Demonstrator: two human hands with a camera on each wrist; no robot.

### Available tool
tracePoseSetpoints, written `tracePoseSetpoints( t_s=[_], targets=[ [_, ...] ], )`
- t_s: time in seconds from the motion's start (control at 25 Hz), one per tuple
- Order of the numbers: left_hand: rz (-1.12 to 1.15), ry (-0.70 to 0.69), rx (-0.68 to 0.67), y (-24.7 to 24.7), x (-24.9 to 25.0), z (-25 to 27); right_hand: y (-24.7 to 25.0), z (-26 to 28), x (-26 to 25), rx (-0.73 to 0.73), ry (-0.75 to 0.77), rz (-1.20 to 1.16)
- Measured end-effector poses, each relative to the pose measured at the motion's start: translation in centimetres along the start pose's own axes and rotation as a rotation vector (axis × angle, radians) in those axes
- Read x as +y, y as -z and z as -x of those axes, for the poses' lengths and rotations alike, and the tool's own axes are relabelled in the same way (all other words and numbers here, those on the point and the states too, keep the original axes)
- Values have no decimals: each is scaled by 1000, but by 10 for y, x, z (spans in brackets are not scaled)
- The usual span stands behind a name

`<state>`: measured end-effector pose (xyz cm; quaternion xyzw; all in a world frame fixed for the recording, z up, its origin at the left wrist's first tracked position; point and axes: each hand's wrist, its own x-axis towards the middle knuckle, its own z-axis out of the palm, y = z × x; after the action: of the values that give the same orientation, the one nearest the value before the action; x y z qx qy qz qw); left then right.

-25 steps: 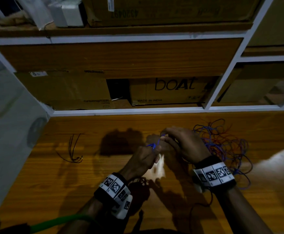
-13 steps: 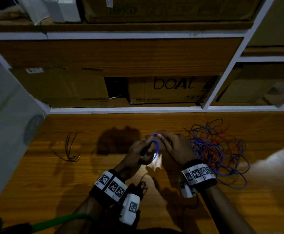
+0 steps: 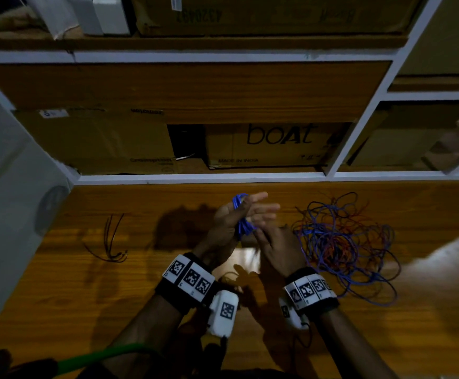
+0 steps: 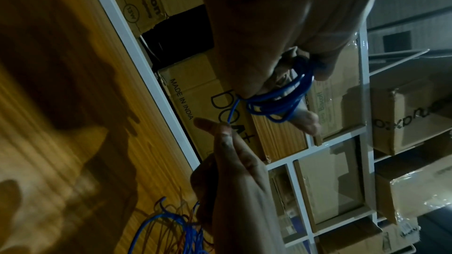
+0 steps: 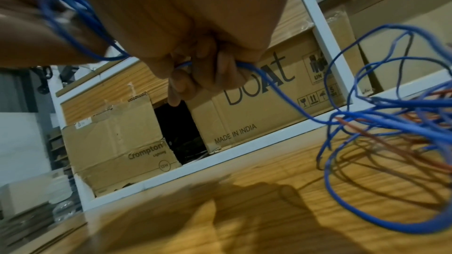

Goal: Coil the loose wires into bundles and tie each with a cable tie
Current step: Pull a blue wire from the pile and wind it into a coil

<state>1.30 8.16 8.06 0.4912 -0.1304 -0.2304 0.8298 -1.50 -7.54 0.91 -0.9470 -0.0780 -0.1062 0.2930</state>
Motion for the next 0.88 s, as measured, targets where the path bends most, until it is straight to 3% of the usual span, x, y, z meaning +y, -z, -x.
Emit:
tracePoseSetpoints(
  t_s=[0.32,0.48,0.64,0.76,0.88],
  targets=[
    [-70,-105,259,19,-12,-26,1,30,-6,-133,94,-174],
    [-374,-82,341,18,-25,-27,9,36,-12,-182,139,-195],
    [-913,4,238,29,-38,-18,22,31,-9,-174,182,-90],
    [-1380,21,59,36,-48,-13,31,25,-4,-176,238,-4],
    [-1302,27,-41,33,-49,-5,42,21,-6,-183,278,28]
  ],
)
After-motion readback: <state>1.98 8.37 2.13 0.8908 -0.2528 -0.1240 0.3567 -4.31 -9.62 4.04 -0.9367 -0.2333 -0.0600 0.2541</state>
